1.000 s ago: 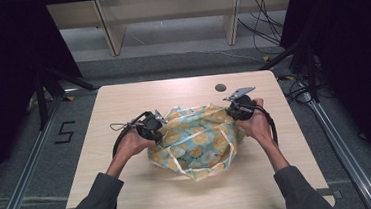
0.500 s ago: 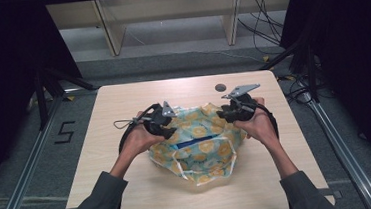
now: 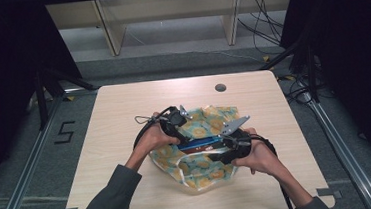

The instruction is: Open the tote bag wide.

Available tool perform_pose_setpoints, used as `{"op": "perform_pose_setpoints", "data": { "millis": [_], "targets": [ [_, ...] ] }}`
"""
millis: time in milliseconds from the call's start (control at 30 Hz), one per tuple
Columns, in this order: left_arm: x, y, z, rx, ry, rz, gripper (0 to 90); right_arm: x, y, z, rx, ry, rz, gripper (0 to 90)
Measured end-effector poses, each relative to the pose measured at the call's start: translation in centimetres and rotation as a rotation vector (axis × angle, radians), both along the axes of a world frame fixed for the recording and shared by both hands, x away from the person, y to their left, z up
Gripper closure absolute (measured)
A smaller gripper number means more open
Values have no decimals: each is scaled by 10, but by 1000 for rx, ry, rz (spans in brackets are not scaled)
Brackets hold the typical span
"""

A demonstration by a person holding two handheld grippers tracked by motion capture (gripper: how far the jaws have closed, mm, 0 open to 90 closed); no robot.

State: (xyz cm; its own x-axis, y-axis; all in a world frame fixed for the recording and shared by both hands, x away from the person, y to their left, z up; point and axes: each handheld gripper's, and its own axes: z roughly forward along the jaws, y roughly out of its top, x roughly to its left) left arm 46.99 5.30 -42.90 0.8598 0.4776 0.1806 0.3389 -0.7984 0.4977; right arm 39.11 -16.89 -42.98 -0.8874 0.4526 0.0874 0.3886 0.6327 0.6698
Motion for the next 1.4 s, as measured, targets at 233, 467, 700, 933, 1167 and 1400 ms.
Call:
{"op": "perform_pose_setpoints", "data": {
  "millis": [233,467,700,933,1167,1400],
  "targets": [
    [-12,-19,-6,30,-52,-58,287,-5,2,-13,-45,-2,16,681],
    [15,-24,-13,-16,-69,-41,753,-20,2,-19,-103,-7,105,885],
    [44,-16,-12,-45,-88,59,854,-43,-5,-36,-140,75,135,897],
    [45,-15,-13,-94,-24,89,670,-47,-4,-31,-102,77,112,800],
    [21,-12,2,-58,8,58,401,-39,-16,-6,36,3,45,577],
    [-7,2,29,-143,-15,29,318,-31,-37,17,174,-53,-81,505]
  ]
}}
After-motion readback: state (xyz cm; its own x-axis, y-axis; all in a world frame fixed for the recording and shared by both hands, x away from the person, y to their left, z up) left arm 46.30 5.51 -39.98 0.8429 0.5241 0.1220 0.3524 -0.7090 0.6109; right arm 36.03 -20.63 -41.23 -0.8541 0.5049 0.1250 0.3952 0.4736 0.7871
